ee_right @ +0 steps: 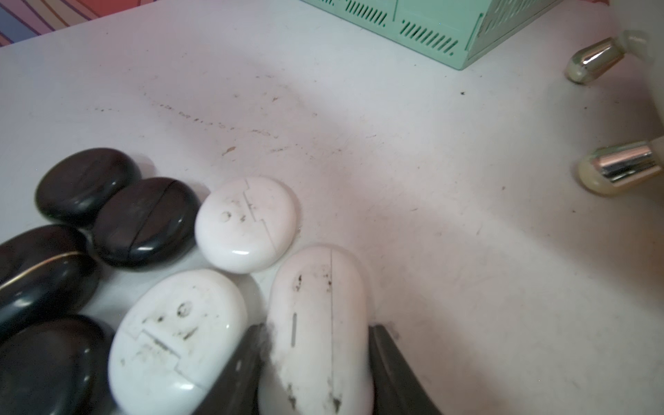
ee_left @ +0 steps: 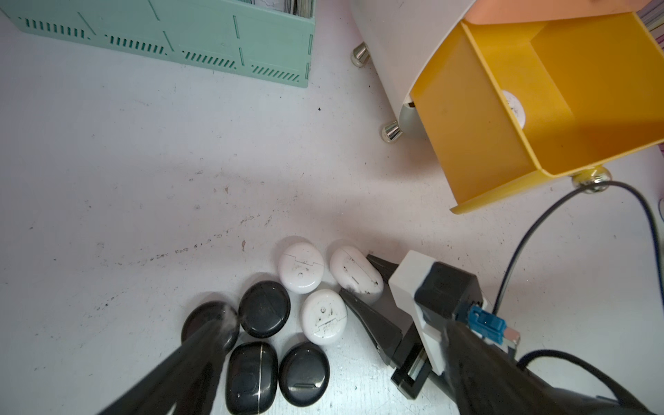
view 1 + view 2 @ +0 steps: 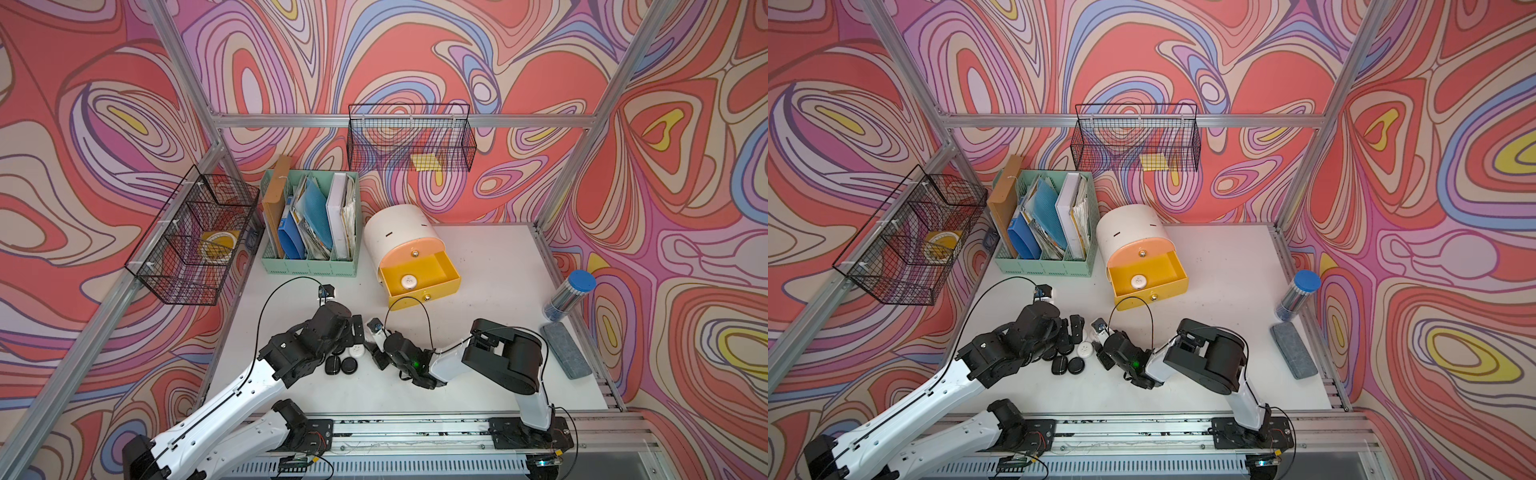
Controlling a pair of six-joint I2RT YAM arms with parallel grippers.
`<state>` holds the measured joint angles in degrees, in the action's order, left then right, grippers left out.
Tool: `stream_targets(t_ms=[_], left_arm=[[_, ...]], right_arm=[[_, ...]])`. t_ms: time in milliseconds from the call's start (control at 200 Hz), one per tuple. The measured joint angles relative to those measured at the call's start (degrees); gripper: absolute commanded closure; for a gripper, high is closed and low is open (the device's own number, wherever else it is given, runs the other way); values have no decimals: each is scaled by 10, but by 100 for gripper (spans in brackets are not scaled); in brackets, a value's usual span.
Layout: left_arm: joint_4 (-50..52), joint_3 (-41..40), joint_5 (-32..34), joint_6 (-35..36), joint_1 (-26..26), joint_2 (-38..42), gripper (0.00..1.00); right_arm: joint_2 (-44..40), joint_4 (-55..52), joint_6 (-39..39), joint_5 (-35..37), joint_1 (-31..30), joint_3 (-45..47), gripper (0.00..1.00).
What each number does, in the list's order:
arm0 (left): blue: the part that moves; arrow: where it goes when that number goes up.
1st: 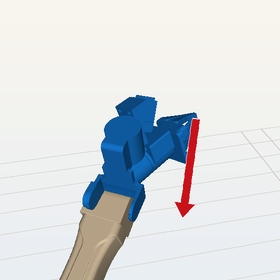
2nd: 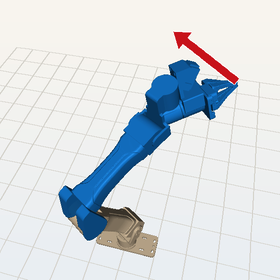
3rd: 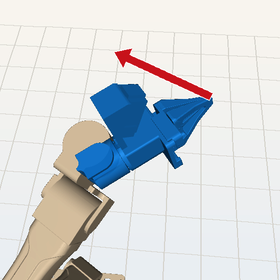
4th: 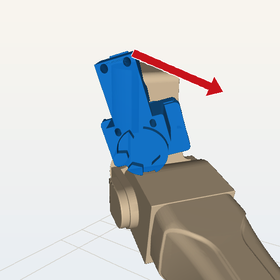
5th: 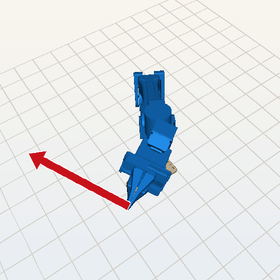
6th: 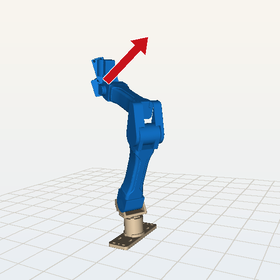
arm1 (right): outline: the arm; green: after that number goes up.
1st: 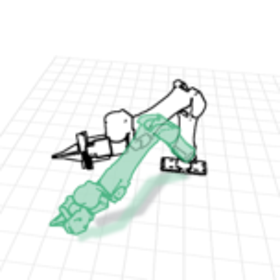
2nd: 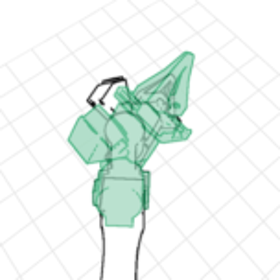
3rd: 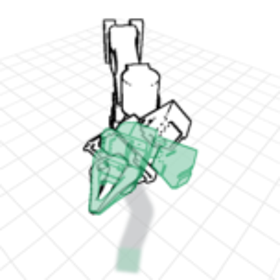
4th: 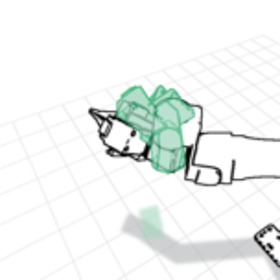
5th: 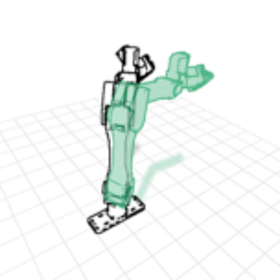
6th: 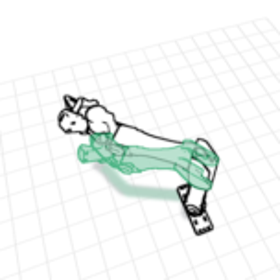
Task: Put the bluetooth earphones in the drawer according to color
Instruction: Pick up the Bluetooth earphone from the center of the board.
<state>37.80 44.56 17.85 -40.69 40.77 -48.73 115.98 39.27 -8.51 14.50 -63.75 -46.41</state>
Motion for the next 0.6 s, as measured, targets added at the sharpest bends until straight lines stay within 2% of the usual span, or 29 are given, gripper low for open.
stream_targets(t_ms=[386,601], left_arm=[[29,-10,41,-14,0,67,1],[35,-21,52,-16,-2,83,1]], right_arm=[[-138,-117,-7,-30,-12,3,65],[-215,-183,-7,-30,-12,-46,66]])
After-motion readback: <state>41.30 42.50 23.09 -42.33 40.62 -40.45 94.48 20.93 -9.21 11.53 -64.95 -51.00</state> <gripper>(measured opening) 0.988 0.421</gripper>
